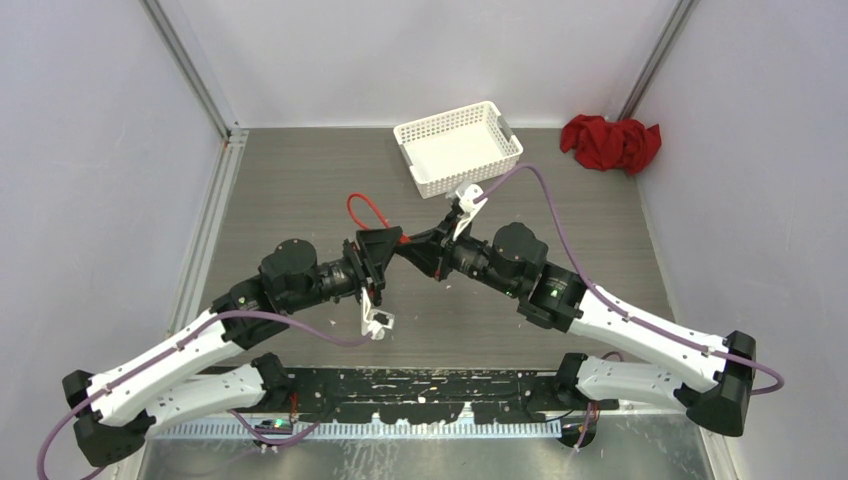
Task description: Unlock with the key
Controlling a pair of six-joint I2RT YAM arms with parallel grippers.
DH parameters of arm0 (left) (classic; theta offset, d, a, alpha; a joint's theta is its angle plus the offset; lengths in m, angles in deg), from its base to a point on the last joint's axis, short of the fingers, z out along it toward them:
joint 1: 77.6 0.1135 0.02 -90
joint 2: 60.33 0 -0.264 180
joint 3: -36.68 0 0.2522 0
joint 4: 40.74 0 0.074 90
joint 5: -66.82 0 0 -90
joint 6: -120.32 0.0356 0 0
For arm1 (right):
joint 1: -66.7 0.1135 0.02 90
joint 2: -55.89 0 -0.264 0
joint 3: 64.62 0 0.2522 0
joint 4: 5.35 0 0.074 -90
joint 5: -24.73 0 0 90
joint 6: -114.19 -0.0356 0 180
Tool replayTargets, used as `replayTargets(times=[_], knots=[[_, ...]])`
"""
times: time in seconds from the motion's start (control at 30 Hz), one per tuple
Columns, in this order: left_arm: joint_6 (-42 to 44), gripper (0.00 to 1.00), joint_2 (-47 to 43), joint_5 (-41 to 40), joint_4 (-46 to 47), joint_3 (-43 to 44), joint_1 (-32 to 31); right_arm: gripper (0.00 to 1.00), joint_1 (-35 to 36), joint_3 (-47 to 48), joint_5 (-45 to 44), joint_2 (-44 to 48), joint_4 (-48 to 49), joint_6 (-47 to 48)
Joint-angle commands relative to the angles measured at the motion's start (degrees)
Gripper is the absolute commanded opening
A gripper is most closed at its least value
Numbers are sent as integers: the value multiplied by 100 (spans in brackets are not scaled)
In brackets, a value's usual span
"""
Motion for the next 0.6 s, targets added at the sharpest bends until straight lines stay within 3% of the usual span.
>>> replayTargets(times=[0.0,0.1,0.2,0.4,0.57], knots=[[-375,22,-90,291,182,417,-29,1,-53,-24,4,323,371,18],[-766,44,-176,679,-334,616,-33,1,-52,-42,706,424,282,176],[-929,55,-240,1094,-976,795,-29,1,-51,156,1406,312,-134,360],[-1137,52,-233,1051,-1246,882,-37,1,-50,300,1901,191,-281,356],[-1103,36,-241,911,-1324,892,-29,1,-50,400,2012,81,-242,367]])
